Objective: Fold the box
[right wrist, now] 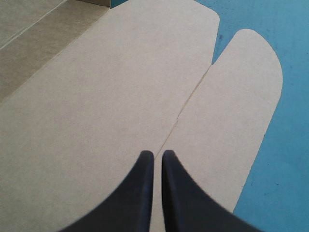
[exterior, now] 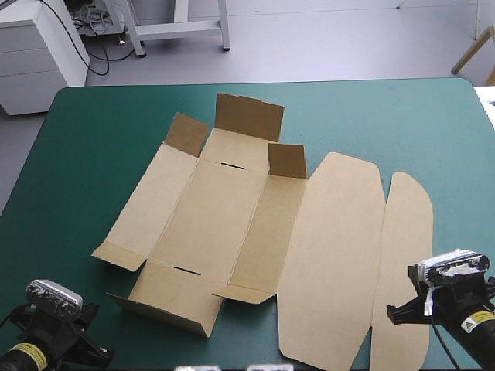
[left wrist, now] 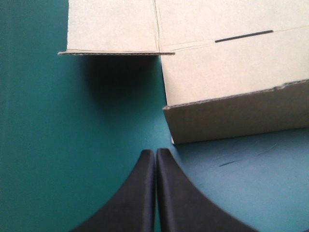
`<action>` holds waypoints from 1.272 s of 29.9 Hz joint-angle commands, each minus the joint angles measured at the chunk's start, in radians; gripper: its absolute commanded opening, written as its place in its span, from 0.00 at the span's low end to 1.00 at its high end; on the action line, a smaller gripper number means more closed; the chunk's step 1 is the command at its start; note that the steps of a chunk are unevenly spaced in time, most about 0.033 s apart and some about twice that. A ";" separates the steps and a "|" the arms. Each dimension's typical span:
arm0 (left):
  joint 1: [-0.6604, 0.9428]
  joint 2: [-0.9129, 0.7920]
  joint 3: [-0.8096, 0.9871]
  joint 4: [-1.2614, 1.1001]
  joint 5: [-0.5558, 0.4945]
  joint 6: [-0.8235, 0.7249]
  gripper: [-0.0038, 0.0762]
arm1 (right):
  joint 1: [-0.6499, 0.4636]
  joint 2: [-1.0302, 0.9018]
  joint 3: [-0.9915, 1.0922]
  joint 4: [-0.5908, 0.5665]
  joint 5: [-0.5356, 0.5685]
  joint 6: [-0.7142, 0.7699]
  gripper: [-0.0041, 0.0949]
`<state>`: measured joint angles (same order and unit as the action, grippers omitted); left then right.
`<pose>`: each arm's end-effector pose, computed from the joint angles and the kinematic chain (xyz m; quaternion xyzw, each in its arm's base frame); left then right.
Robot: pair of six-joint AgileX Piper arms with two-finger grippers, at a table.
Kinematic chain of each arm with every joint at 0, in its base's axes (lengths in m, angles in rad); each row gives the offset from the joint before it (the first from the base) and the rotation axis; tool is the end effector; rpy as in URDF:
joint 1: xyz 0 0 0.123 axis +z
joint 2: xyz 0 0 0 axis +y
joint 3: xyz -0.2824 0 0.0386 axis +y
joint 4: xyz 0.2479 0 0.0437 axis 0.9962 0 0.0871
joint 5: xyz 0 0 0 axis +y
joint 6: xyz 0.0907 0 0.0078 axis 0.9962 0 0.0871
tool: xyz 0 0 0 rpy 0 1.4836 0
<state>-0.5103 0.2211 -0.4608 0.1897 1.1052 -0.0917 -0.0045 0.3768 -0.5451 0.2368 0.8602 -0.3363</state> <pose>0.0316 -0.0001 0.2613 0.1972 0.8970 -0.0237 0.3950 0.0631 0.0159 0.2974 -0.1189 0.8717 0.0352 0.4741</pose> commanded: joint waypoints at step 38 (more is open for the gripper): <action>-0.007 0.162 -0.168 0.070 -0.060 -0.009 0.04 | 0.004 0.775 -0.771 0.099 0.342 -0.091 0.49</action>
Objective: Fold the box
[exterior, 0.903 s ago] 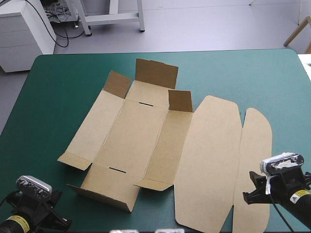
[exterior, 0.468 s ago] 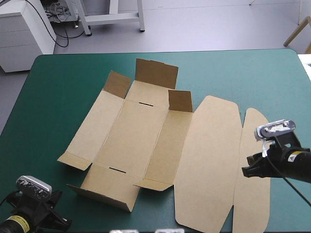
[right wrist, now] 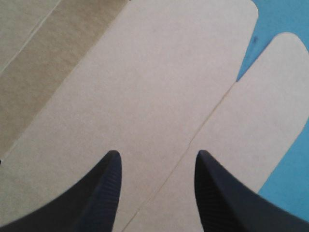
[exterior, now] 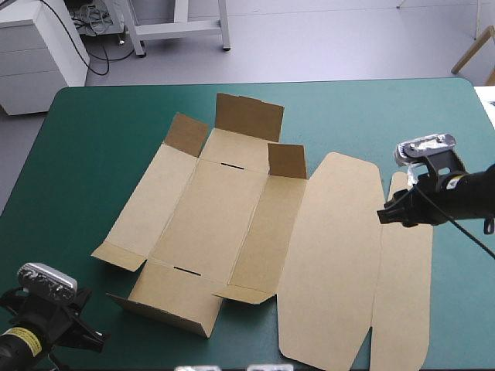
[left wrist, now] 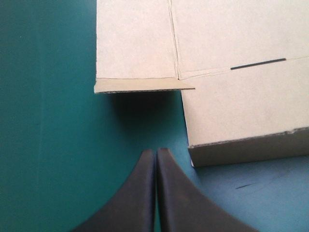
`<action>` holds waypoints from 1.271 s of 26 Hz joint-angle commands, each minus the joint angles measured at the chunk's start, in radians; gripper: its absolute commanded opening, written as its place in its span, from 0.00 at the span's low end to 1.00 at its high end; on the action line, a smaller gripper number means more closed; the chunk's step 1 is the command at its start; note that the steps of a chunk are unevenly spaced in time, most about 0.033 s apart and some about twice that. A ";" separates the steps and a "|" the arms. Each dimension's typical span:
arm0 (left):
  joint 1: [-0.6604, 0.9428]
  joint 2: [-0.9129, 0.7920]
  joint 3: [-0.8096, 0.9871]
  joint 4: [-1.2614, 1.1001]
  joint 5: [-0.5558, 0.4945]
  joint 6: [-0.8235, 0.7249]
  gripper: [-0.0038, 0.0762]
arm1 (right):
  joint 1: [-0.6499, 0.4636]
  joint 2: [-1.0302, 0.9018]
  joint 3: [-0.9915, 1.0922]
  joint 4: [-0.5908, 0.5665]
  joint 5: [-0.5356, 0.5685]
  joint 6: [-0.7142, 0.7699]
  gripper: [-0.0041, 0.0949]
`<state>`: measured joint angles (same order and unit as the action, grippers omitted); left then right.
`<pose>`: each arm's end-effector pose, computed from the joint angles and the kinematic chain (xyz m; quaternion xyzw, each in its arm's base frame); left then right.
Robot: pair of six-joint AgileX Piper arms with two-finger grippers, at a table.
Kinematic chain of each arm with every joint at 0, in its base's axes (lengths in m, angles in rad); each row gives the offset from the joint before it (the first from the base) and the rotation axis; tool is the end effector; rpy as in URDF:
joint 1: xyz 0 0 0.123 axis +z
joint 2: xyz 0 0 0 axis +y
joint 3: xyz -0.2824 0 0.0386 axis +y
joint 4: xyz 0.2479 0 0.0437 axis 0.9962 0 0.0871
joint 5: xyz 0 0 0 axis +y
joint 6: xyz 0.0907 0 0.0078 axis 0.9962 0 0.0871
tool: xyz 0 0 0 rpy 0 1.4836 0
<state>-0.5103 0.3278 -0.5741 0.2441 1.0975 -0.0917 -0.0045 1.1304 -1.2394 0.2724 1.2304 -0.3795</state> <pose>0.0442 -0.0023 0.2925 0.1980 0.8912 0.0005 0.4081 0.2021 0.0222 0.3901 -0.1685 0.9404 0.0828 0.2837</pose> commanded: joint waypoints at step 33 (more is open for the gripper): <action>-0.007 0.485 -0.284 0.053 0.009 -0.099 0.04 | 0.343 0.676 -0.771 -0.047 -0.028 -0.272 0.73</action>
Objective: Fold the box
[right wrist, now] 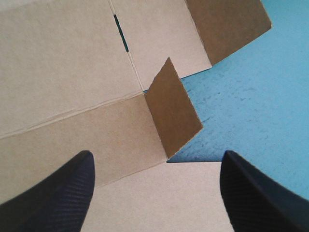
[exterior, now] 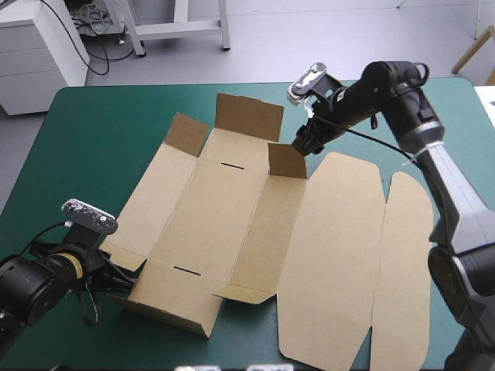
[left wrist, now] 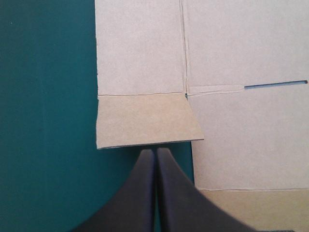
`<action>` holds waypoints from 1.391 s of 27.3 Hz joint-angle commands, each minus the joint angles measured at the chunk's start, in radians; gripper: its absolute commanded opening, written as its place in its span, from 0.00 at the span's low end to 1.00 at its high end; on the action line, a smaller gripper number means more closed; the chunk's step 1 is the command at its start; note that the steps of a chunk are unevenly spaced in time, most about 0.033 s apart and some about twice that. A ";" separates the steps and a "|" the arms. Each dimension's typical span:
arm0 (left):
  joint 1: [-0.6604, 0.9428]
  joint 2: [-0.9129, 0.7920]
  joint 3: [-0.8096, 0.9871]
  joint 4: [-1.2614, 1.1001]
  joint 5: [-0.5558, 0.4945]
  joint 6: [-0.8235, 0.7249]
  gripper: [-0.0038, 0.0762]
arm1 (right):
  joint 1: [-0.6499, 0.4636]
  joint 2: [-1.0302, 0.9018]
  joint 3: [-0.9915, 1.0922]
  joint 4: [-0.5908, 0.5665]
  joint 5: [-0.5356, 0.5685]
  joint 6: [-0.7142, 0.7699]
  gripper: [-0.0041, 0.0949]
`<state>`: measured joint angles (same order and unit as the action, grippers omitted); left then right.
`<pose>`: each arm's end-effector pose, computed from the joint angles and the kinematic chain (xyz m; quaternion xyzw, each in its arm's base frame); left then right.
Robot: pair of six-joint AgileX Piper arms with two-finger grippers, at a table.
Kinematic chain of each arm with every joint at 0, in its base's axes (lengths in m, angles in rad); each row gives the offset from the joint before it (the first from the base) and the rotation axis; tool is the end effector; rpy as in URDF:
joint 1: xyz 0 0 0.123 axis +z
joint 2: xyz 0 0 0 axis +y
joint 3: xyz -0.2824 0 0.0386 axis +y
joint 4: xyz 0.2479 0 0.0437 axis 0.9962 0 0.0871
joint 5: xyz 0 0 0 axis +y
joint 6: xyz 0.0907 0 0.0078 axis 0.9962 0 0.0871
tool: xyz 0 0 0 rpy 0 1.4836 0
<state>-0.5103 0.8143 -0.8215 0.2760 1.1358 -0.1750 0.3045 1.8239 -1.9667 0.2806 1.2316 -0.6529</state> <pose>0.1222 -0.0426 0.3248 0.1825 0.9387 0.0406 0.2896 0.3701 0.1412 0.3918 -0.4310 0.8470 0.0893 0.2980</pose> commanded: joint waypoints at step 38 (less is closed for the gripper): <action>-0.007 -0.002 -0.038 -0.053 0.019 -0.015 0.04 | 0.072 0.352 -0.248 -0.103 -0.030 -0.072 0.60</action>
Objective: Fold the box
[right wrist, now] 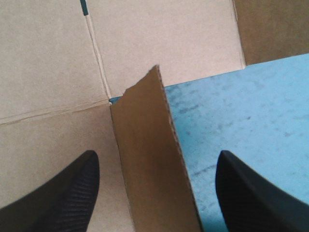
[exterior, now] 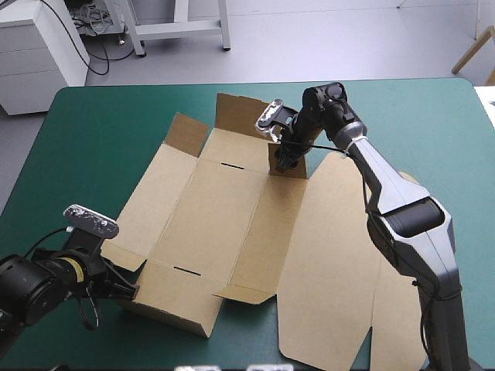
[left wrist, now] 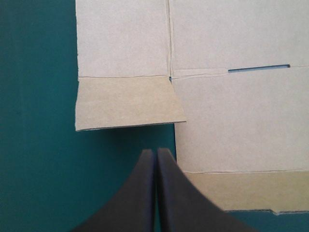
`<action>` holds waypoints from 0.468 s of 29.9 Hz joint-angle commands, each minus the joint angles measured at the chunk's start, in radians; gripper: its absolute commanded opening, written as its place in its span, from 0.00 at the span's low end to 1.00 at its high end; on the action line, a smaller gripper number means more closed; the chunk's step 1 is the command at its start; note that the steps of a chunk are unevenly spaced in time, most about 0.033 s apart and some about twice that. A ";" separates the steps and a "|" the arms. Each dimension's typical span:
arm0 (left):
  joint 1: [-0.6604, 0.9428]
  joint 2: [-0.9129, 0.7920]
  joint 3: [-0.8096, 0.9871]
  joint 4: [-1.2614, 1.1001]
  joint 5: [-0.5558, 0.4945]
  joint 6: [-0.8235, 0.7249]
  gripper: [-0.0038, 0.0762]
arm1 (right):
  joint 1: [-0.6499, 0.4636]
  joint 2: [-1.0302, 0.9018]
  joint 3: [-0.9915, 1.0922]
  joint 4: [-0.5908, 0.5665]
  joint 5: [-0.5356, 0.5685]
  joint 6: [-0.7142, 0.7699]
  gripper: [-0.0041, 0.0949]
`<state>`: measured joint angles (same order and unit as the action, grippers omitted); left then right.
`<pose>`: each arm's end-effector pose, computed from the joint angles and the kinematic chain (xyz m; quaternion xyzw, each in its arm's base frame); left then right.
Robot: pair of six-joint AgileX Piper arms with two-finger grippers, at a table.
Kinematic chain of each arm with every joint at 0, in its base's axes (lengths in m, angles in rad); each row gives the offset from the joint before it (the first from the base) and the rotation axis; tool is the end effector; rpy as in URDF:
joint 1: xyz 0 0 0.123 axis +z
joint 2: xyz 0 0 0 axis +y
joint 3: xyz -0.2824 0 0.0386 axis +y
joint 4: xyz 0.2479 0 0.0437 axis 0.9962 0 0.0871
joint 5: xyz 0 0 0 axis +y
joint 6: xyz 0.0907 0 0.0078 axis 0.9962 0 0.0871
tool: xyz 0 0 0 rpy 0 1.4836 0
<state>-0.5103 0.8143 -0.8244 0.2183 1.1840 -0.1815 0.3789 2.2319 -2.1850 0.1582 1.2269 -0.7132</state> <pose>0.1169 -0.0445 0.3224 0.1734 0.9495 0.0206 0.2607 0.4479 0.1929 0.2709 -0.4980 0.8424 0.0454 0.2007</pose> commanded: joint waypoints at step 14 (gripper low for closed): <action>-0.007 -0.002 -0.035 0.007 -0.029 -0.009 0.04 | -0.003 -0.051 -0.029 0.014 -0.059 -0.012 0.02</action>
<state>-0.5103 0.8143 -0.8244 0.2158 1.1840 -0.1815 0.3810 2.2460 -2.1850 0.1805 1.2309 -0.7205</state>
